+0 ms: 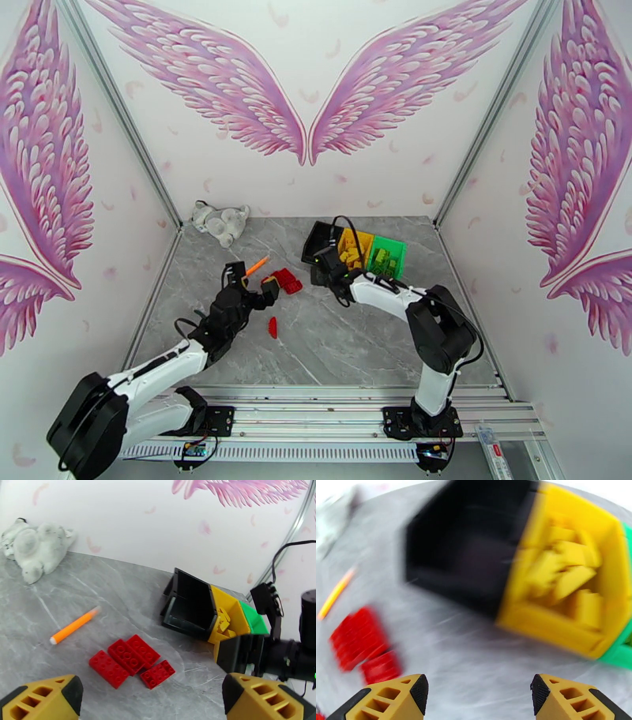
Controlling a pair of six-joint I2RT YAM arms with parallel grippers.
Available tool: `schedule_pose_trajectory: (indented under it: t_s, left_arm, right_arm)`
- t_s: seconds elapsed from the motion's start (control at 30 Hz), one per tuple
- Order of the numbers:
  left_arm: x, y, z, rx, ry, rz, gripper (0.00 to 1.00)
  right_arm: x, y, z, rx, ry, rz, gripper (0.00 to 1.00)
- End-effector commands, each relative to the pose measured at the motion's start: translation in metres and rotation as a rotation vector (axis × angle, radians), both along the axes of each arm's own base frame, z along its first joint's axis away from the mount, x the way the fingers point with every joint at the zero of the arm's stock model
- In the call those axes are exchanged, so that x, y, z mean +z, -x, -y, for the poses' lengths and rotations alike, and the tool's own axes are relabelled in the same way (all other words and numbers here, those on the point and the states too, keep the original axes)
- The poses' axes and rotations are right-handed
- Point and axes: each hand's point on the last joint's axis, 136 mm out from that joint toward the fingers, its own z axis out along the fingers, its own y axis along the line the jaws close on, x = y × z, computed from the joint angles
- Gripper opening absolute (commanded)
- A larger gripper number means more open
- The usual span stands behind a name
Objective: Sort the legos into containers by color
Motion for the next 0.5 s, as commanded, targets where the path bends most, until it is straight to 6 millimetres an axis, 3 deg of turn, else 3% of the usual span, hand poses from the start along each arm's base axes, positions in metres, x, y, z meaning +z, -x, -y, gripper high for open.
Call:
schedule_pose_trajectory:
  t_s: [0.0,0.27,0.47]
  left_arm:
    - [-0.018,0.013,-0.03,0.081,-0.003,-0.059,0.99]
    - [-0.029,0.033,-0.061,0.129,0.054,-0.097,0.99]
    - [-0.04,0.037,-0.065,0.124,0.084,-0.132,0.99]
  right_arm:
    - [0.001,0.03,-0.037,0.093,-0.032,0.005,0.75]
    - [-0.038,0.109,-0.101,0.294,-0.034,-0.092,0.8]
    - [-0.056,0.138,-0.123,0.364,-0.028,-0.124,0.81]
